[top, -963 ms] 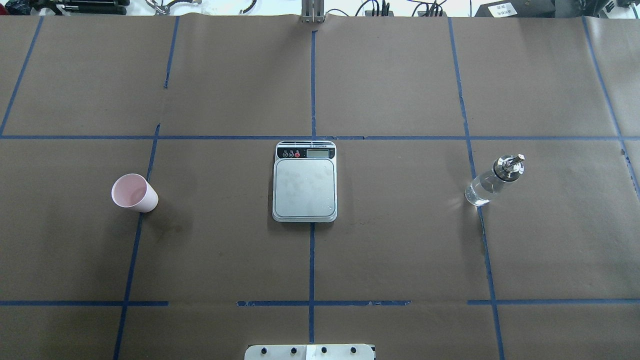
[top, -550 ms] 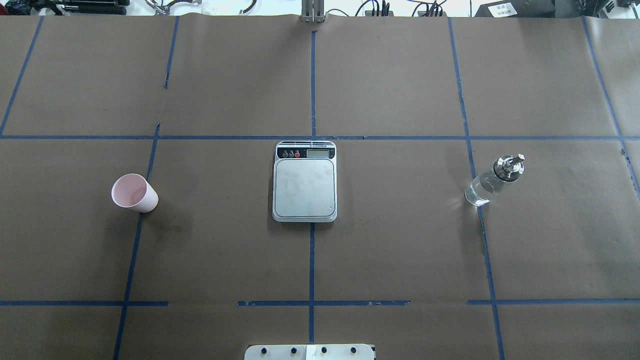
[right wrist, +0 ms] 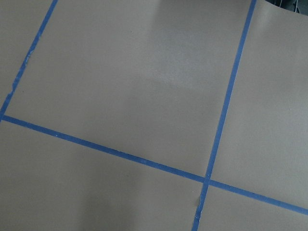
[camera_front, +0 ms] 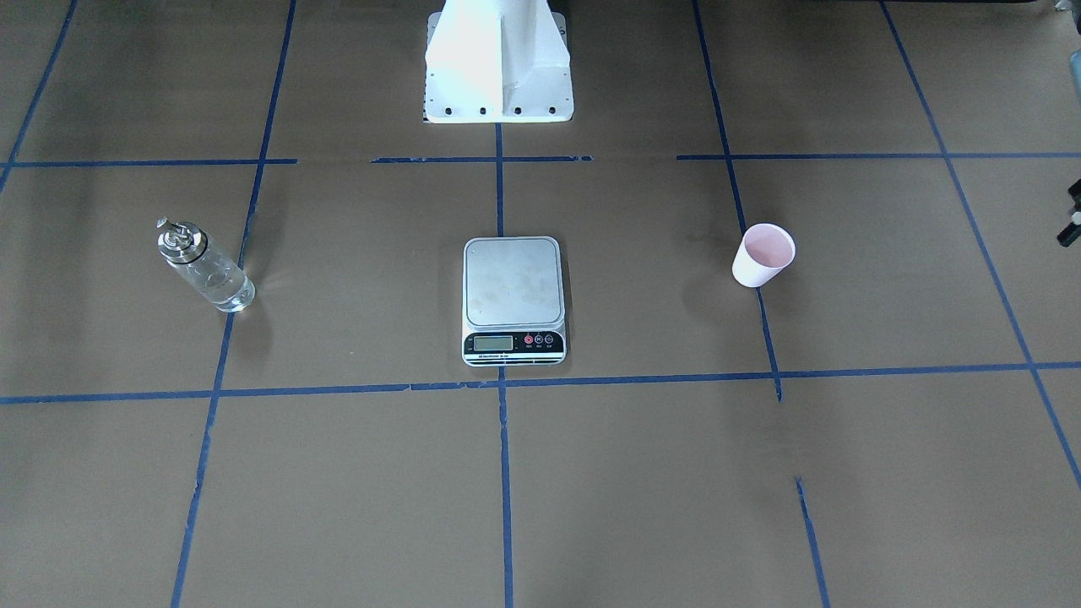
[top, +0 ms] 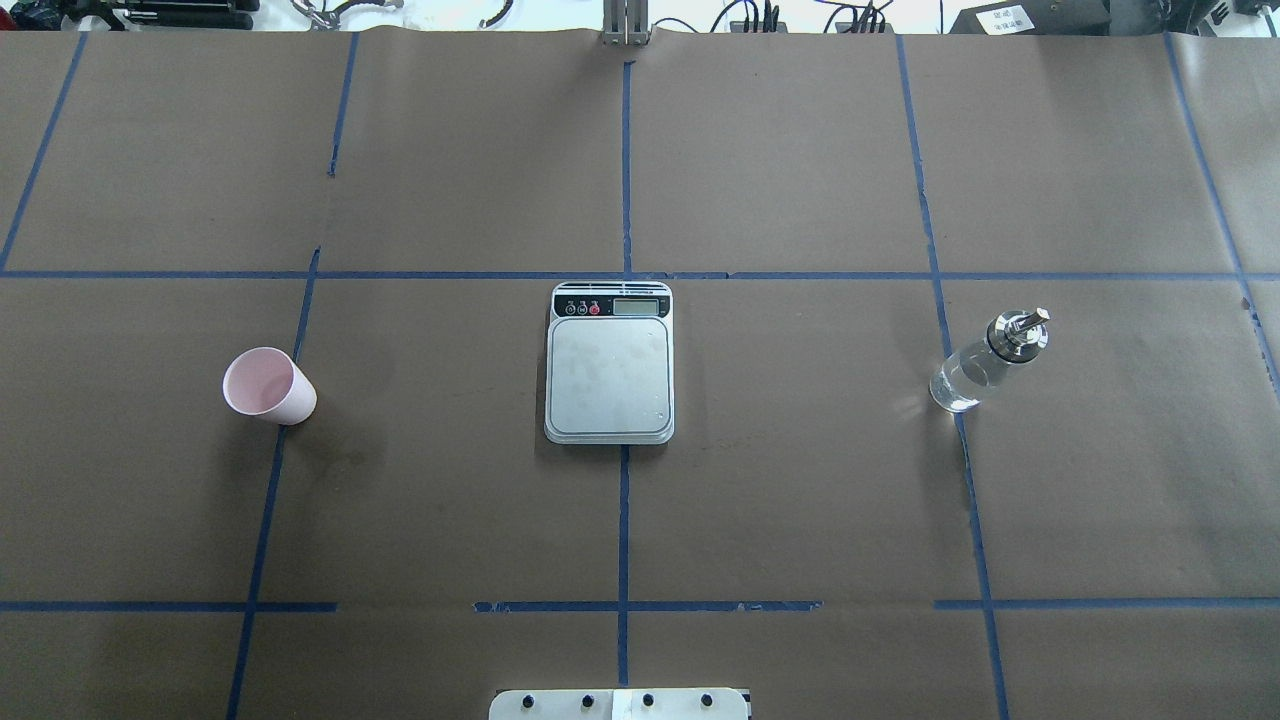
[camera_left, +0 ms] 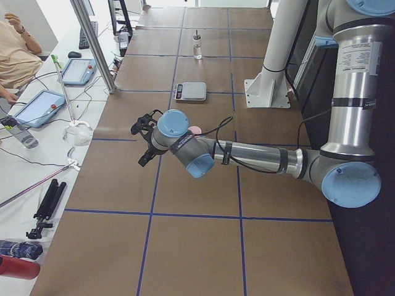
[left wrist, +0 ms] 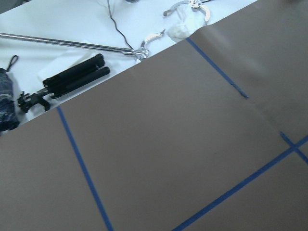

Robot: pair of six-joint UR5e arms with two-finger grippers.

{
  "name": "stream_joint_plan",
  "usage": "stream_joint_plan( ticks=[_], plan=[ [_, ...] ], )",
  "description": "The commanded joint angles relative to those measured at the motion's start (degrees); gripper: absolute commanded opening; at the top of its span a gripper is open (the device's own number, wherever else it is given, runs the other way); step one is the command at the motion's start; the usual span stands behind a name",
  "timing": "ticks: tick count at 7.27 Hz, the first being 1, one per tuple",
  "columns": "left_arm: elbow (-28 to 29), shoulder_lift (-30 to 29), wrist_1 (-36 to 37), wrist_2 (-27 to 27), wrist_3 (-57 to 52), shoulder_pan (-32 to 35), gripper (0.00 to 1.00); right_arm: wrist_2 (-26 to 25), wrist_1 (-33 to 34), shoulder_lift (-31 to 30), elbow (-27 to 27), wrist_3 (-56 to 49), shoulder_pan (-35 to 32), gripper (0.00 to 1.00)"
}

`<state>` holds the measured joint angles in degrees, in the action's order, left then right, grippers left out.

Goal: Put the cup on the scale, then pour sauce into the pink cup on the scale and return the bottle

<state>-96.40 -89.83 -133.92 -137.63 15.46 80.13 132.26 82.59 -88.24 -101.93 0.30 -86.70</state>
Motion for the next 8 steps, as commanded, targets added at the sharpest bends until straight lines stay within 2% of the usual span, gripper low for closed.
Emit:
stream_joint_plan(
  ticks=[1, 2, 3, 4, 8],
  plan=[
    [-5.9, 2.4, -1.3, 10.7, 23.1, -11.2, 0.78, 0.4, 0.0, -0.1, 0.1, 0.0, 0.0, 1.00],
    [-9.0, 2.5, -0.9, 15.5, 36.2, -17.8, 0.58, 1.3, 0.0, -0.4, 0.0, 0.1, 0.0, 1.00],
    [-10.2, 2.5, -0.9, 22.2, 42.6, -24.0, 0.53, 1.9, 0.0, -0.5, -0.1, 0.1, 0.0, 1.00],
    [-10.4, 2.6, -0.7, 25.2, 44.9, -27.7, 0.53, 1.9, 0.0, -0.5, 0.0, 0.1, 0.0, 1.00],
    [-10.3, 2.6, 1.5, 29.3, 45.4, -36.7, 0.54, 1.9, 0.0, -0.6, 0.1, 0.1, 0.0, 1.00]
  ],
)
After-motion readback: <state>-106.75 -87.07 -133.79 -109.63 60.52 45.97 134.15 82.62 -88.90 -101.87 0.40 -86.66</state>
